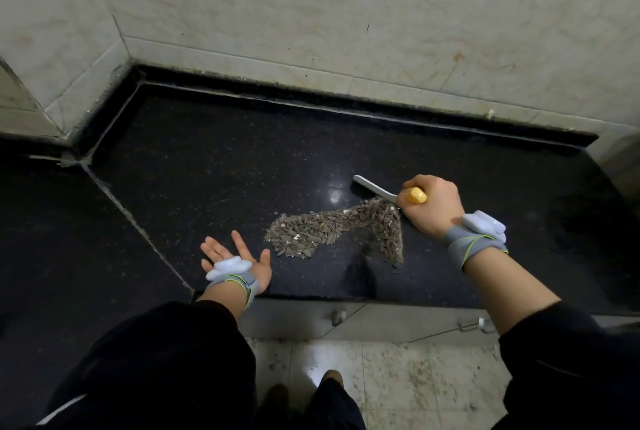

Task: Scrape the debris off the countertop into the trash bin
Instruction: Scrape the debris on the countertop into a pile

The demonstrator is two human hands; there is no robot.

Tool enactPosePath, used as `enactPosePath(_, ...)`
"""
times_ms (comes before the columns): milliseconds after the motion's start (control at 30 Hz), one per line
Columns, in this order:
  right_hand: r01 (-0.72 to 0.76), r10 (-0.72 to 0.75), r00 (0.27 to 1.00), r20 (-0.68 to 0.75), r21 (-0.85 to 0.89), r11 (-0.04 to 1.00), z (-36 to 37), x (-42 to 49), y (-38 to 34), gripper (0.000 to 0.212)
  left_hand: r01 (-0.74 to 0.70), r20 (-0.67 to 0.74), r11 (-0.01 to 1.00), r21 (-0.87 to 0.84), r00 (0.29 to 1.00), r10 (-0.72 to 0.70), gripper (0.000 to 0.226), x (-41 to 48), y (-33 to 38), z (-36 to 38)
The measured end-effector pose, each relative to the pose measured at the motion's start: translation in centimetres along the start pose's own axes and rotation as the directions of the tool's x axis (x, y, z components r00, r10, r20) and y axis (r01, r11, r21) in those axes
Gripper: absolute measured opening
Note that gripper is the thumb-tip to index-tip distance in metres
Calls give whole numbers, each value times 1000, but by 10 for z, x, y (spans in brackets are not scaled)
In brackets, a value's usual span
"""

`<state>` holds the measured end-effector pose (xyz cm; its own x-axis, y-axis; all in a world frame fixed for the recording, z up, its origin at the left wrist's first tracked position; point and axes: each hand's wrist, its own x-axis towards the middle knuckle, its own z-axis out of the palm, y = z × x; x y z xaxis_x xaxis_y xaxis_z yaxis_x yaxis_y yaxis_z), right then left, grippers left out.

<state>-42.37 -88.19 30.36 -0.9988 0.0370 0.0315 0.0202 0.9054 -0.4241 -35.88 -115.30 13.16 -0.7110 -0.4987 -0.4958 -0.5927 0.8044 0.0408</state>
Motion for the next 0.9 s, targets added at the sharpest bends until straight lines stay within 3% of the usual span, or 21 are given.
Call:
enactPosePath(300, 131, -137, 980, 142, 51, 990, -16, -21, -14, 20, -31, 6, 999, -11, 1000, 31, 84, -4, -1, -2)
enactPosePath(633, 145, -150, 956, 251, 38, 989, -31, -29, -16, 13, -60, 13, 997, 57, 998, 59, 84, -10, -6, -7)
enactPosePath(900, 123, -130, 989, 73, 96, 988, -35, -16, -22, 16, -67, 13, 995, 67, 998, 67, 84, -12, -7, -8)
